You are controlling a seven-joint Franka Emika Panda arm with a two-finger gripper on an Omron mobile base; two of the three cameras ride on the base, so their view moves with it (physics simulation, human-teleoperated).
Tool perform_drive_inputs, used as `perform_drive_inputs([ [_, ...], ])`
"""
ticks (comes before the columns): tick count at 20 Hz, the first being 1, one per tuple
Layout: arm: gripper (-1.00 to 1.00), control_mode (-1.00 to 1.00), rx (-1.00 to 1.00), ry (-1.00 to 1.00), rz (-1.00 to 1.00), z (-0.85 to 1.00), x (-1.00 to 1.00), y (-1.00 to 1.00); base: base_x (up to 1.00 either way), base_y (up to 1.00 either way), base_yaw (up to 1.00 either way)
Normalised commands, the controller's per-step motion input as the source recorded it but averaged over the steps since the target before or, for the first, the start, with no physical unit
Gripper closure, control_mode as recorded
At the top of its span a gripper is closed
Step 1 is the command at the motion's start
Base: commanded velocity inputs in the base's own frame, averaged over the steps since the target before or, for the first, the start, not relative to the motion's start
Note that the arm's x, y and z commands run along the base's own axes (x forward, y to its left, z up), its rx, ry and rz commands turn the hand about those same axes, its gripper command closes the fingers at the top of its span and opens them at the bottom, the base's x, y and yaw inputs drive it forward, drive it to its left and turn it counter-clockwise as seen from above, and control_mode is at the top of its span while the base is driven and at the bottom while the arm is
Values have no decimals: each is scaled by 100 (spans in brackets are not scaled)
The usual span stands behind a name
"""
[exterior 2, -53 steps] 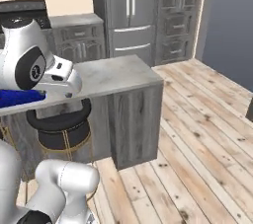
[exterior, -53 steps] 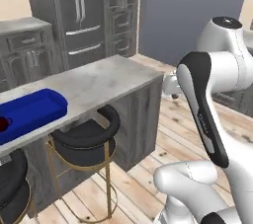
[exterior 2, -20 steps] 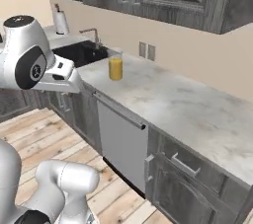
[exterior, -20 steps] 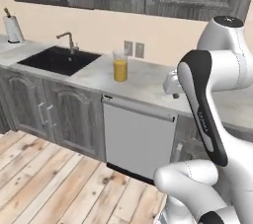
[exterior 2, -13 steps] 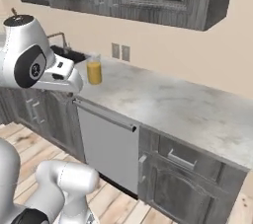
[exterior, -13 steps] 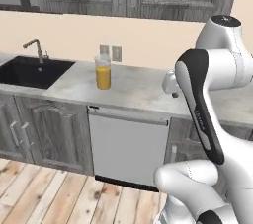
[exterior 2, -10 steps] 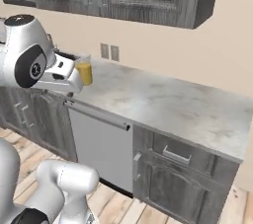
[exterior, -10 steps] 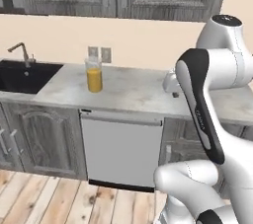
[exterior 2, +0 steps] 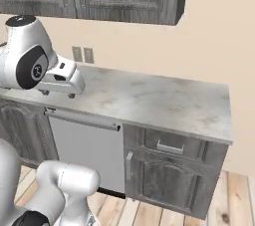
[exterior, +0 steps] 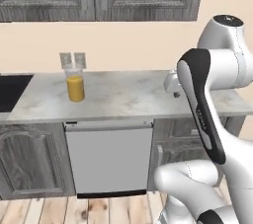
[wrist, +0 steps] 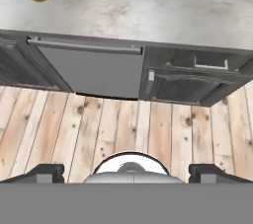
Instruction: There is a tray on the dining counter. Grab the cup, mug, and pitcher and place them on the tray. The pitcher may be placed next to the tray if it cannot fit the tray.
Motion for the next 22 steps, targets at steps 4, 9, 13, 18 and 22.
perform_drive_inputs([
  [4, -100, 100, 0, 0, 0, 0, 0, 0, 0, 64, -24],
  [9, -100, 100, 0, 0, 0, 0, 0, 0, 29, 65, 0],
  [13, -100, 100, 0, 0, 0, 0, 0, 0, 35, 48, 3],
  [18, -100, 100, 0, 0, 0, 0, 0, 0, 13, 3, 19],
  [22, -100, 100, 0, 0, 0, 0, 0, 0, 56, 0, 8],
])
